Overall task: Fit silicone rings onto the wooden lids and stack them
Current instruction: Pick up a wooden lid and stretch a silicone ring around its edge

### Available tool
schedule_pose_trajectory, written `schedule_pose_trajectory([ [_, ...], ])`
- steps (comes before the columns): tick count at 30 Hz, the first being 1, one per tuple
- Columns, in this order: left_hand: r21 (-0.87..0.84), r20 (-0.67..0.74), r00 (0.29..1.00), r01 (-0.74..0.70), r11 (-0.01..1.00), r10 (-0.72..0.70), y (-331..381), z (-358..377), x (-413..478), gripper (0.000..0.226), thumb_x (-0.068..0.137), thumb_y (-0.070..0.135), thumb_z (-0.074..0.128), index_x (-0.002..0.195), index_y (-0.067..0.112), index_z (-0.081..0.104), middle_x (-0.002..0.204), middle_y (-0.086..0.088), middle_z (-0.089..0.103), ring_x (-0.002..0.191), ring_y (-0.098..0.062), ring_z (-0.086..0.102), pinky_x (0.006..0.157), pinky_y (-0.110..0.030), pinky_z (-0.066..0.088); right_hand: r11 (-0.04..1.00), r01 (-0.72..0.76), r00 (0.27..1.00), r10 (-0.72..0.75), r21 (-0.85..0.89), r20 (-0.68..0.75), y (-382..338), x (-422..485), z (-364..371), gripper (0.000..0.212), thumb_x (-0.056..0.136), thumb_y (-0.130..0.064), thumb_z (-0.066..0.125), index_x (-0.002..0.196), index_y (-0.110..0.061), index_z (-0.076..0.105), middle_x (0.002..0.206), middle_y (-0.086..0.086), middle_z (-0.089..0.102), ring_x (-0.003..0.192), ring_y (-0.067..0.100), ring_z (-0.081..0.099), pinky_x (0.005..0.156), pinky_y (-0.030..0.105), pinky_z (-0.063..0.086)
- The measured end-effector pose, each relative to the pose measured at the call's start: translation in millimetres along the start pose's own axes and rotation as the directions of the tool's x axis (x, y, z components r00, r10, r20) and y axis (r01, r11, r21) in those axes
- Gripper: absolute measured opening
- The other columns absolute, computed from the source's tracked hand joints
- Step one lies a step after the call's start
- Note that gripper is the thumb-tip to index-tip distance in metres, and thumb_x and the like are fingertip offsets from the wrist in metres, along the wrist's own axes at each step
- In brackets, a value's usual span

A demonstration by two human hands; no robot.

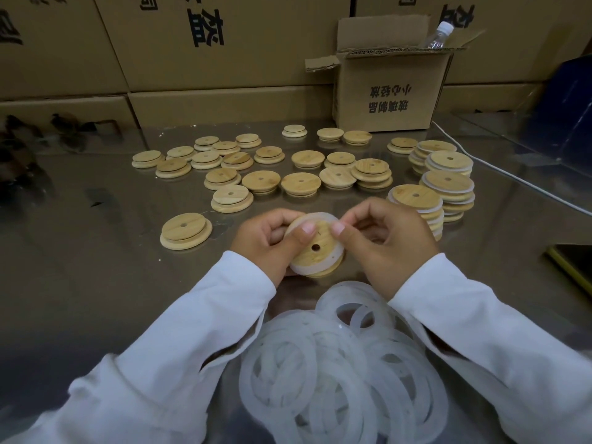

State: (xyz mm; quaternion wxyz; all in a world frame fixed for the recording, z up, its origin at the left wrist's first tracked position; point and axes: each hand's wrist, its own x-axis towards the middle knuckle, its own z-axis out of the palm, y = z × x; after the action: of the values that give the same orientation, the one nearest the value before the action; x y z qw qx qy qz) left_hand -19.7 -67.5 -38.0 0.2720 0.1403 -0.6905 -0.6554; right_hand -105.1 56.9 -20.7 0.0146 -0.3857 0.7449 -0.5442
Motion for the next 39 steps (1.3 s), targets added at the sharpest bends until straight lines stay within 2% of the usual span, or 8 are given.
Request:
schedule_pose_trajectory([
  [4, -0.008, 0.001, 1.0, -0.003, 1.0, 0.003, 0.1, -0.3, 1.4, 0.006, 0.084, 0.015, 0.058, 0.085, 0.018, 0.064, 0.074, -0.002, 0.07, 0.079, -0.022, 0.067, 0.071, -0.04, 0.057, 0.999, -0.024, 0.999, 0.023, 0.031, 0.026, 2.3, 2.1, -0.8, 0.018, 0.082, -0.017, 0.064, 0.069, -0.029, 0.059, 0.077, -0.006, 0.064, 0.082, 0.017, 0.062, 0.083, 0.038, 0.051],
  [10, -0.11, 0.031, 0.999, 0.033, 0.993, -0.03, 2.4, -0.3, 3.1, 0.007, 0.082, 0.016, 0.057, 0.085, 0.016, 0.063, 0.069, 0.002, 0.07, 0.07, -0.013, 0.067, 0.06, -0.031, 0.058, 0.999, -0.03, 1.0, 0.029, 0.013, 0.006, 1.5, 6.2, -7.0, 0.017, 0.083, -0.022, 0.063, 0.068, -0.029, 0.061, 0.072, -0.013, 0.064, 0.075, 0.004, 0.06, 0.071, 0.016, 0.045],
  [16, -0.17, 0.023, 0.998, 0.059, 0.984, -0.056, 4.6, 0.0, 4.4, 0.008, 0.084, 0.017, 0.055, 0.085, 0.016, 0.064, 0.07, 0.004, 0.07, 0.069, -0.01, 0.068, 0.059, -0.029, 0.058, 1.0, -0.016, 1.0, 0.016, 0.002, 0.005, -0.3, 8.2, -8.5, 0.017, 0.083, -0.022, 0.062, 0.067, -0.03, 0.06, 0.071, -0.013, 0.063, 0.073, 0.004, 0.059, 0.07, 0.016, 0.045],
  [23, -0.105, -0.047, 0.997, 0.06, 0.993, -0.065, 1.8, 1.5, 2.1, 0.006, 0.084, 0.016, 0.059, 0.082, 0.017, 0.064, 0.07, 0.001, 0.07, 0.074, -0.018, 0.067, 0.069, -0.04, 0.058, 0.99, -0.092, 0.995, 0.095, 0.106, -0.025, 4.3, -1.6, 5.0, 0.006, 0.08, -0.023, 0.064, 0.075, -0.024, 0.06, 0.078, -0.004, 0.066, 0.079, 0.018, 0.063, 0.081, 0.037, 0.052],
  [29, -0.106, -0.088, 0.994, 0.049, 0.993, -0.059, 1.8, 4.9, 2.1, 0.005, 0.083, 0.017, 0.06, 0.083, 0.017, 0.064, 0.068, 0.004, 0.07, 0.074, -0.017, 0.067, 0.066, -0.037, 0.059, 0.996, -0.078, 0.991, 0.081, 0.033, -0.104, 5.4, -3.9, 9.2, 0.012, 0.083, -0.023, 0.062, 0.075, -0.027, 0.054, 0.077, -0.01, 0.062, 0.073, 0.008, 0.06, 0.068, 0.022, 0.048],
  [32, -0.036, -0.057, 0.997, 0.052, 0.998, -0.054, 1.7, 5.9, 1.5, 0.005, 0.083, 0.014, 0.061, 0.083, 0.019, 0.062, 0.072, 0.002, 0.071, 0.076, -0.019, 0.067, 0.066, -0.037, 0.058, 0.997, -0.081, 0.991, 0.08, -0.002, -0.111, 6.8, -2.4, 6.4, 0.018, 0.084, -0.018, 0.06, 0.071, -0.027, 0.053, 0.075, -0.01, 0.062, 0.075, 0.01, 0.061, 0.069, 0.023, 0.047],
  [37, 0.095, 0.001, 0.999, 0.039, 0.995, -0.039, 3.1, 4.5, -0.6, 0.004, 0.082, 0.016, 0.063, 0.084, 0.019, 0.063, 0.083, -0.005, 0.068, 0.076, -0.016, 0.064, 0.075, -0.032, 0.054, 0.993, 0.009, 0.999, -0.015, -0.12, -0.053, 6.1, -1.6, 3.2, 0.023, 0.084, -0.017, 0.061, 0.069, -0.031, 0.05, 0.073, -0.015, 0.059, 0.073, 0.002, 0.058, 0.064, 0.014, 0.044],
  [39, 0.115, 0.013, 0.999, 0.034, 0.993, -0.036, 3.7, 4.1, -1.1, 0.004, 0.083, 0.014, 0.062, 0.081, 0.017, 0.064, 0.08, -0.006, 0.068, 0.074, -0.017, 0.063, 0.076, -0.033, 0.052, 0.986, 0.048, 0.999, -0.051, -0.158, -0.013, 4.3, -1.6, 2.1, 0.023, 0.084, -0.018, 0.062, 0.07, -0.032, 0.051, 0.075, -0.015, 0.06, 0.075, 0.004, 0.058, 0.068, 0.017, 0.046],
])
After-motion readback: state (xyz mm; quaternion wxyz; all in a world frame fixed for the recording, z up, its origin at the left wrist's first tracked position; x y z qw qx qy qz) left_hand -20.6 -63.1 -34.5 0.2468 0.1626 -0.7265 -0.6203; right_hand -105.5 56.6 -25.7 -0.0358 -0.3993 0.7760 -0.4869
